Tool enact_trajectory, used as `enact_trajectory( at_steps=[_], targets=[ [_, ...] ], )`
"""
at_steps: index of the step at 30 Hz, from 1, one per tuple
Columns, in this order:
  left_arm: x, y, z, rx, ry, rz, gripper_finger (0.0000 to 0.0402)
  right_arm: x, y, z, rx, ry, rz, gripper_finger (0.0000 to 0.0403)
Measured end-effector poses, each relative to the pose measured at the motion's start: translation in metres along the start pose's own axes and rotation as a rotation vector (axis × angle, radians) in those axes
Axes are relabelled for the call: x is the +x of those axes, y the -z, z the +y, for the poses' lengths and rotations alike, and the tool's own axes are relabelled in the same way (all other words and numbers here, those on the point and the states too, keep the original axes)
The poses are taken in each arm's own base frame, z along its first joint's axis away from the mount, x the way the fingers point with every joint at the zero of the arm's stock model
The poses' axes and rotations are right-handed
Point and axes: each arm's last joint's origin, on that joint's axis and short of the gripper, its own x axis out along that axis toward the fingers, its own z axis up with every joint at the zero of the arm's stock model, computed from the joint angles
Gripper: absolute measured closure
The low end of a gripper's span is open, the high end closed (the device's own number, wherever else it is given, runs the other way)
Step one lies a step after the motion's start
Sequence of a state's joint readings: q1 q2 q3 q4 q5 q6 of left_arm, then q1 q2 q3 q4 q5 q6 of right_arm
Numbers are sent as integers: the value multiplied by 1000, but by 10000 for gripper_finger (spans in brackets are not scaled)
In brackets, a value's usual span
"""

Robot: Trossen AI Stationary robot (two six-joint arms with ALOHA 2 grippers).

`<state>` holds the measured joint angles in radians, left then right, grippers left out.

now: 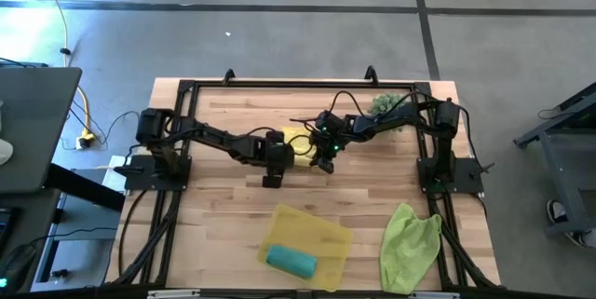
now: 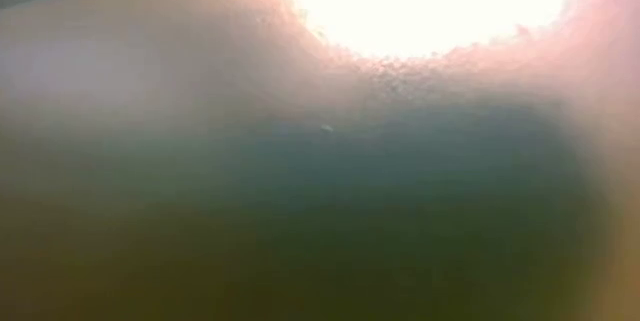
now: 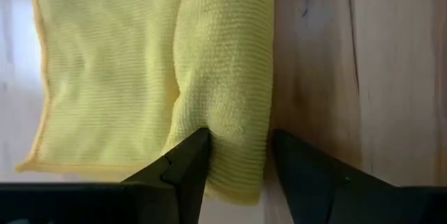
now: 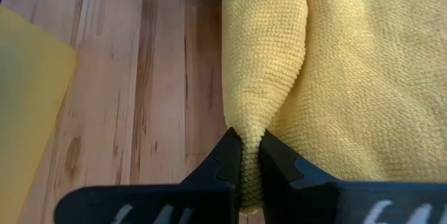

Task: Roll microfiber towels into tight, uniform cylinder then place into a basket
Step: Roll the yellow towel

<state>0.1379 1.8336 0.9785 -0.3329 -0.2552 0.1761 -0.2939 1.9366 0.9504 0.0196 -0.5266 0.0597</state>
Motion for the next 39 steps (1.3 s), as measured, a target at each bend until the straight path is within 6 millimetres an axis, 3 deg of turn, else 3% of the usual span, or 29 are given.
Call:
enact_trajectory(
  at_steps=[4, 8, 13, 20, 28, 34, 39],
  targets=[
    [6, 3, 3, -59, 78, 21, 273, 0, 0, 0, -14, -1, 0, 393],
    [7, 4, 5, -79, 145, 12, 324, -3, -1, 2, -26, 4, 2, 381],
    [8, 4, 14, -131, 276, -18, 390, -21, -8, 17, -196, 84, -3, 359],
    [13, 11, 34, -256, 533, -59, 390, -32, -8, 75, -645, 176, 64, 324],
    [17, 22, 55, -450, 583, -12, 393, -8, 7, 131, -877, 401, 94, 316],
    [18, 23, 58, -488, 560, 6, 393, -2, 14, 155, -949, 609, 70, 316],
    [17, 23, 56, -480, 552, 7, 393, 6, 17, 155, -868, 575, 58, 310]
  ],
)
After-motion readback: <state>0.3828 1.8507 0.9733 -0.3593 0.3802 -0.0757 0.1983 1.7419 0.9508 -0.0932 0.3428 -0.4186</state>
